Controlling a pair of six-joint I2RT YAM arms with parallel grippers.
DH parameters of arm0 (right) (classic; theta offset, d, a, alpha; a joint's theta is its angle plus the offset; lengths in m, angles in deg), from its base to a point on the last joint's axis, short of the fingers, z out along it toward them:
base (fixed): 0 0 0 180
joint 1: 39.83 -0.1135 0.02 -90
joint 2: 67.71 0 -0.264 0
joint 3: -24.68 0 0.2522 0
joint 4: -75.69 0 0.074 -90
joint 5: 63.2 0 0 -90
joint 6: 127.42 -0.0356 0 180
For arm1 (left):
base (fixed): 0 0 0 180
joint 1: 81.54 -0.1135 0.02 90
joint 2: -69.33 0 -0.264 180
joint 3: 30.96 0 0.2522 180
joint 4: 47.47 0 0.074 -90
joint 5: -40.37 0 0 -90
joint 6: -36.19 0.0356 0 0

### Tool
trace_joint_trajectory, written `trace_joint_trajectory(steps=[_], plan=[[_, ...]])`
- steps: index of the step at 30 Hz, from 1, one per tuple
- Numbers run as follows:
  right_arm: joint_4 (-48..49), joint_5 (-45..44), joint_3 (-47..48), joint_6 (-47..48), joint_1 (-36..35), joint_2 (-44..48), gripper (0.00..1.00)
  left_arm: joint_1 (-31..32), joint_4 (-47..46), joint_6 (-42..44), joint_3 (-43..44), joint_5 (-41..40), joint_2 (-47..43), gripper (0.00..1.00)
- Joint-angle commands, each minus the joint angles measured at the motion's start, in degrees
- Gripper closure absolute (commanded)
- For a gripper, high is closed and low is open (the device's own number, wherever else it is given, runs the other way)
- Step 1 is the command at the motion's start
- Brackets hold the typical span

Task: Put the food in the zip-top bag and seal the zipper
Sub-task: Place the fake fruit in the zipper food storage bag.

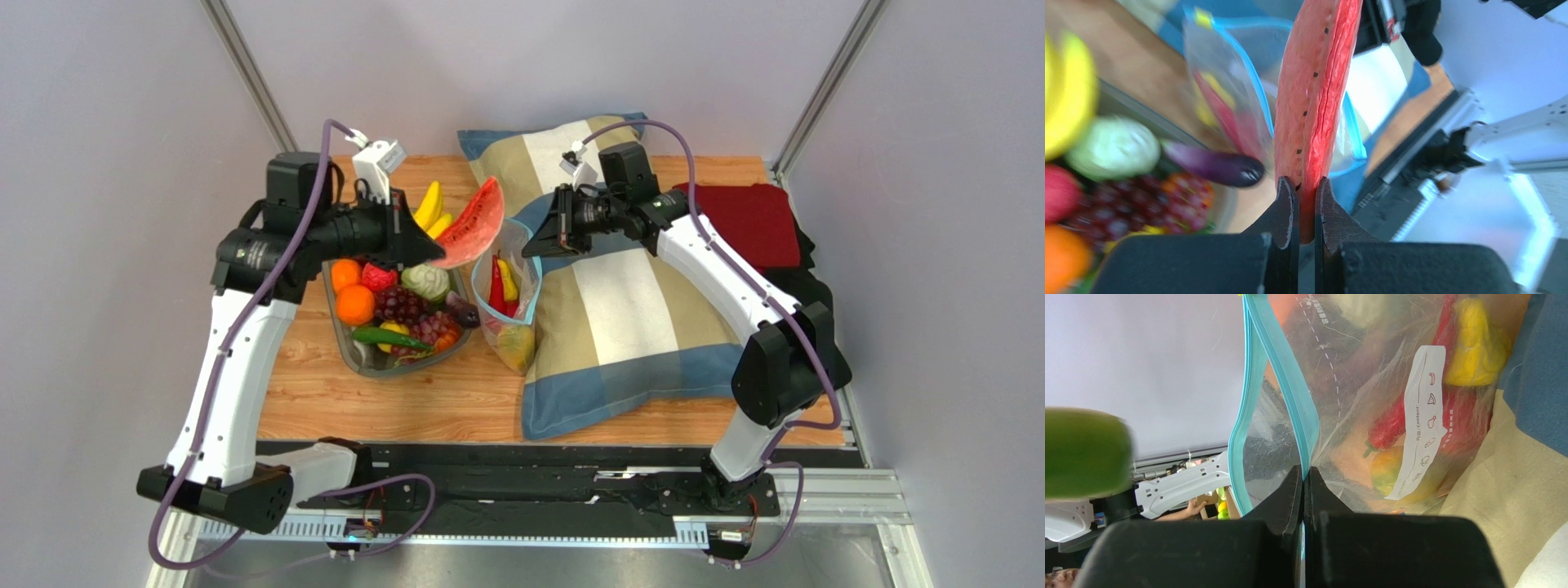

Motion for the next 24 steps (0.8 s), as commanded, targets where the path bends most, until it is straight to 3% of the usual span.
trace_joint_trajectory(steps=[1, 10, 19, 24], plan=[[-0.03, -3.59, 2.45, 1.29, -0.42, -0.02, 1.0, 0.81, 1.55, -17.38, -5.76, 7.36, 1.42, 1.0], [-1.79, -7.99, 4.82, 2.52, -2.79, 0.06, 1.0, 2.39, 5.24, -24.61, -12.09, 13.09, 5.9, 1.0], [-3.19, -13.7, 5.96, 7.17, -5.68, 2.7, 1.0, 0.2, 6.91, -29.62, -13.15, 7.3, 7.49, 1.0], [-2.76, -12.57, 5.87, 7.0, -6.83, 2.97, 1.0, 0.45, 5.95, -30.59, -8.59, 1.16, 9.68, 1.0]])
